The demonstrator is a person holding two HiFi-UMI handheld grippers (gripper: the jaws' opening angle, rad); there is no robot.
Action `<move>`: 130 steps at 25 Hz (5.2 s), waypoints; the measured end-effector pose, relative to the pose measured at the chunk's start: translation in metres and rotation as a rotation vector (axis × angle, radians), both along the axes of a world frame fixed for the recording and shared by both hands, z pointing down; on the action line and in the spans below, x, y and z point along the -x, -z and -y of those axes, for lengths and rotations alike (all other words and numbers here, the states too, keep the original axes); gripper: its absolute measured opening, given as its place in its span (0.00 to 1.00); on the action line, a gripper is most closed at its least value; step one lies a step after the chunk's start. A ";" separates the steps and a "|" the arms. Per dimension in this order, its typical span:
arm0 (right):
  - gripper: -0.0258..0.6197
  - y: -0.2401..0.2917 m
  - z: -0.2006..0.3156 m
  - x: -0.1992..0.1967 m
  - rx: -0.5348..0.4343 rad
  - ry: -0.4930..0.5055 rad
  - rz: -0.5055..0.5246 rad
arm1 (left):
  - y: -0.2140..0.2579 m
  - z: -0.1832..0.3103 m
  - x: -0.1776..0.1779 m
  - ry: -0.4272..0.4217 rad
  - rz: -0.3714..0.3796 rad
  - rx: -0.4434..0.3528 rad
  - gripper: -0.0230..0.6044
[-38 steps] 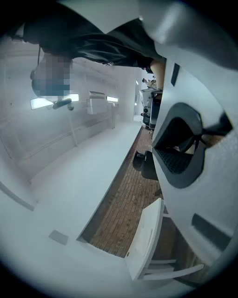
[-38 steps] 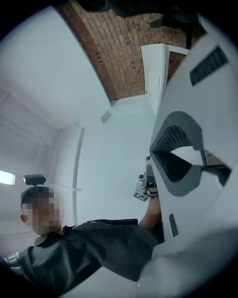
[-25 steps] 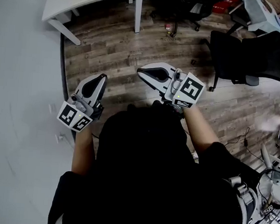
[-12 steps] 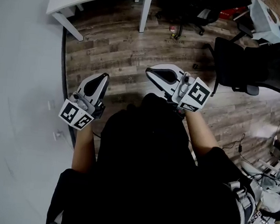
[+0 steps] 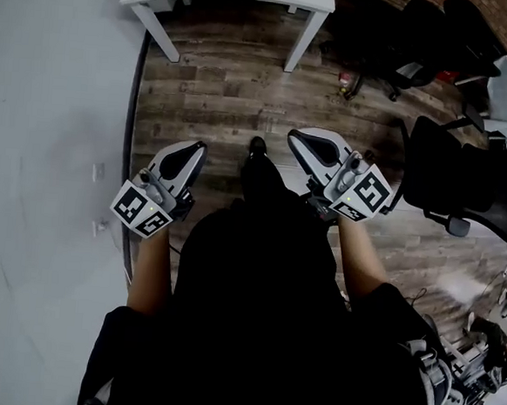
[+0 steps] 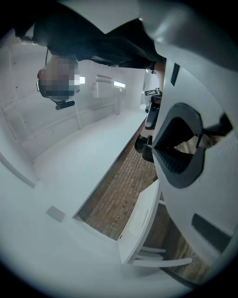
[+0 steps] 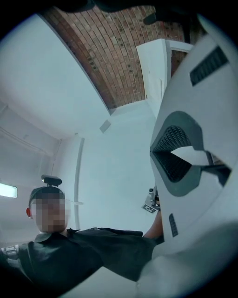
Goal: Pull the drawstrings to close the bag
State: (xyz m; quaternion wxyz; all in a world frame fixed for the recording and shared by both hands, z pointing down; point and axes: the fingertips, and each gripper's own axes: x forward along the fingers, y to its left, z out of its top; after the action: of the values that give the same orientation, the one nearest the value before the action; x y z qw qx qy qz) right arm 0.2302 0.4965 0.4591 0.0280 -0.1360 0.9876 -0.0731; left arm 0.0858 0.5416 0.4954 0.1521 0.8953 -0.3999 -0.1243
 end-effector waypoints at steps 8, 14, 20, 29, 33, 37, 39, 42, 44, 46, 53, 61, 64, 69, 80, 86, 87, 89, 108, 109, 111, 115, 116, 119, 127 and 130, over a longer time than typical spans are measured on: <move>0.05 0.000 0.122 0.047 0.006 0.072 0.019 | 0.000 0.109 0.038 0.059 0.052 0.057 0.06; 0.05 0.008 0.213 0.061 0.029 0.088 0.037 | 0.010 0.195 0.045 0.080 0.114 0.073 0.06; 0.05 0.004 0.271 0.087 0.055 0.148 0.049 | 0.017 0.253 0.056 0.102 0.147 0.076 0.06; 0.06 -0.013 0.368 0.133 0.071 0.079 -0.032 | 0.002 0.346 0.129 0.154 0.123 0.116 0.06; 0.06 -0.010 0.417 0.159 0.054 0.046 -0.055 | 0.003 0.402 0.169 0.139 0.077 0.081 0.06; 0.08 0.001 0.457 0.201 0.028 0.024 -0.108 | 0.011 0.455 0.207 0.099 0.075 0.067 0.06; 0.11 0.006 0.481 0.220 0.021 -0.002 -0.119 | 0.009 0.479 0.225 0.062 0.078 0.075 0.06; 0.13 0.008 0.514 0.235 0.019 -0.037 -0.136 | 0.003 0.515 0.247 0.005 0.069 0.108 0.07; 0.15 0.003 0.534 0.238 0.025 -0.066 -0.154 | -0.004 0.536 0.259 -0.013 0.073 0.125 0.07; 0.16 -0.002 0.555 0.234 0.036 -0.098 -0.165 | -0.015 0.560 0.268 -0.018 0.098 0.138 0.07; 0.16 -0.017 0.621 0.211 0.109 -0.109 -0.173 | -0.035 0.625 0.290 0.044 0.200 0.225 0.07; 0.16 -0.041 0.726 0.196 0.135 -0.041 -0.166 | -0.079 0.706 0.333 0.232 0.322 0.384 0.16; 0.16 -0.048 0.747 0.196 0.134 -0.005 -0.174 | -0.101 0.734 0.348 0.264 0.427 0.441 0.17; 0.16 -0.081 0.776 0.194 0.158 0.007 -0.218 | -0.150 0.775 0.386 0.311 0.539 0.561 0.20; 0.16 -0.116 0.805 0.226 0.212 0.024 -0.274 | -0.228 0.814 0.413 0.324 0.607 0.808 0.23; 0.16 -0.122 0.826 0.232 0.224 0.030 -0.288 | -0.239 0.808 0.408 0.341 0.625 0.891 0.25; 0.16 -0.124 0.828 0.233 0.225 0.033 -0.289 | -0.238 0.808 0.410 0.356 0.617 0.895 0.25; 0.16 -0.126 0.831 0.234 0.234 0.035 -0.292 | -0.236 0.806 0.414 0.379 0.633 0.911 0.25; 0.16 -0.133 0.845 0.217 0.272 0.008 -0.266 | -0.236 0.808 0.408 0.496 0.572 0.986 0.12; 0.16 -0.134 0.845 0.214 0.273 0.000 -0.270 | -0.237 0.809 0.408 0.479 0.577 0.988 0.12; 0.15 -0.140 0.845 0.205 0.267 -0.010 -0.303 | -0.240 0.809 0.408 0.447 0.581 0.997 0.12; 0.26 -0.160 0.875 0.168 0.283 -0.125 -0.387 | -0.236 0.802 0.419 0.454 0.562 1.011 0.11; 0.27 -0.167 0.886 0.152 0.313 -0.171 -0.416 | -0.235 0.802 0.418 0.457 0.561 1.006 0.11; 0.27 -0.189 0.895 0.122 0.434 -0.205 -0.515 | -0.235 0.807 0.413 0.456 0.570 1.007 0.11; 0.31 -0.242 0.877 0.166 0.423 -0.024 -0.838 | -0.238 0.811 0.410 0.406 0.543 1.096 0.11; 0.31 -0.250 0.878 0.168 0.409 -0.003 -0.913 | -0.239 0.812 0.407 0.381 0.575 1.115 0.11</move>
State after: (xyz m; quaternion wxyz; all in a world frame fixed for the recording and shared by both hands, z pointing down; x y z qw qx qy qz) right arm 0.0624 -0.3817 0.7089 -0.4343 -0.1583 0.8643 -0.1981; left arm -0.3213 -0.2705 0.7341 0.4557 0.5935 -0.5806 0.3210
